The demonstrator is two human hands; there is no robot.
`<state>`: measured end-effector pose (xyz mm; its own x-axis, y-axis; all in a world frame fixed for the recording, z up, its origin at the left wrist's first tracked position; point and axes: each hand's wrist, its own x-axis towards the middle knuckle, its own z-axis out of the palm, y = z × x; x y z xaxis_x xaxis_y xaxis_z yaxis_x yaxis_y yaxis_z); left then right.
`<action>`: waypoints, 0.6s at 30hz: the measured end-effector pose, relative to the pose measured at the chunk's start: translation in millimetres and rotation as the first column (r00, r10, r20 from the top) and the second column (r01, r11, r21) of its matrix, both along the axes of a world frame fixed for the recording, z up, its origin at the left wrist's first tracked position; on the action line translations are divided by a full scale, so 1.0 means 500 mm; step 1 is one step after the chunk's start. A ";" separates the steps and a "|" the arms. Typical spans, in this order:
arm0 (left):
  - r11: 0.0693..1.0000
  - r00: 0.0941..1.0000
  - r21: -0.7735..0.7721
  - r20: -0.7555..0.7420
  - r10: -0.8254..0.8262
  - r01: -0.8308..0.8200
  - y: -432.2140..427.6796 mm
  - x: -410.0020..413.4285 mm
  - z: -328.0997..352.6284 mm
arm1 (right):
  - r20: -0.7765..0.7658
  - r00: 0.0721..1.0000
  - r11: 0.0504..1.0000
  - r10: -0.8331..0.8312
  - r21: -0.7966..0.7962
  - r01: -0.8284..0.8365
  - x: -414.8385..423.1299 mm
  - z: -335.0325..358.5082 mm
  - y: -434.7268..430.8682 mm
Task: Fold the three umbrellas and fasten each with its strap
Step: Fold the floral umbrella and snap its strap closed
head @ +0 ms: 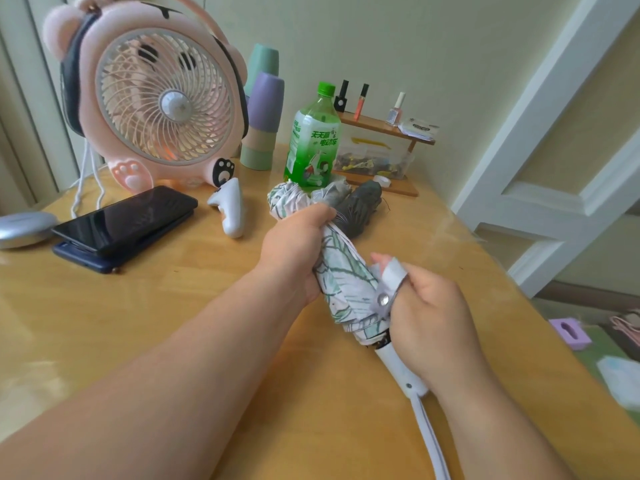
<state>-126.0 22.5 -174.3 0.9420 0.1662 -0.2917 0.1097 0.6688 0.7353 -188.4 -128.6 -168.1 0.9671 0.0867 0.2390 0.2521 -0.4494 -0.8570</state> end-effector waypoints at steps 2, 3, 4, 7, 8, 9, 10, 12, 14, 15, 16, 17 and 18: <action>0.999 0.999 0.026 0.042 0.023 -0.024 -0.005 -0.005 0.003 | 0.046 0.993 0.993 -0.108 0.057 0.105 0.008 0.011 0.020; 0.999 0.997 0.034 0.074 0.028 -0.031 -0.007 -0.007 0.005 | 0.075 0.987 0.987 -0.139 0.093 0.132 0.012 0.014 0.035; 0.999 0.994 0.035 0.107 0.028 -0.032 -0.008 -0.009 0.005 | 0.105 0.980 0.980 -0.169 0.121 0.156 0.011 0.016 0.052; 0.999 0.991 0.012 0.125 0.046 -0.048 -0.005 -0.013 -0.001 | 0.215 0.950 0.968 -0.225 0.162 0.192 -0.003 -0.009 0.093; 0.999 0.993 0.002 0.112 0.039 -0.039 -0.002 -0.018 -0.001 | 0.246 0.943 0.966 -0.225 0.184 0.183 -0.009 -0.023 0.097; 0.999 0.995 -0.007 0.094 0.036 -0.036 -0.001 -0.023 0.002 | 0.266 0.941 0.965 -0.211 0.211 0.156 -0.015 -0.037 0.097; 0.999 0.997 -0.014 0.070 0.045 -0.045 0.001 -0.026 0.003 | 0.286 0.941 0.967 -0.181 0.228 0.117 -0.018 -0.049 0.093; 0.998 0.998 -0.028 0.027 0.057 -0.056 0.004 -0.029 0.008 | 0.342 0.932 0.980 -0.121 0.188 0.058 -0.018 -0.063 0.082; 0.999 1.000 -0.036 0.017 0.001 -0.001 0.007 -0.032 0.018 | 0.363 0.927 0.987 -0.096 0.153 0.042 -0.013 -0.066 0.079; 0.998 0.998 -0.028 0.032 -0.059 0.060 0.011 -0.033 0.022 | 0.354 0.930 0.984 -0.098 0.172 0.038 -0.012 -0.065 0.079; 0.990 0.988 -0.013 0.060 -0.141 0.142 0.014 -0.035 0.028 | 0.342 0.933 0.976 -0.115 0.211 0.043 -0.010 -0.062 0.077; 0.973 0.967 0.005 0.106 -0.230 0.231 0.018 -0.038 0.032 | 0.331 0.932 0.964 -0.148 0.261 0.060 -0.009 -0.059 0.074; 0.949 0.937 0.010 0.161 -0.311 0.314 0.024 -0.043 0.034 | 0.316 0.930 0.944 -0.188 0.319 0.082 -0.008 -0.053 0.070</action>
<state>-147.6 34.5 -157.2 0.9800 -0.1474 -0.1340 0.1975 0.6310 0.7503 -192.5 -93.6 -194.7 0.8211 -0.1643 0.5466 0.5045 -0.2392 -0.8296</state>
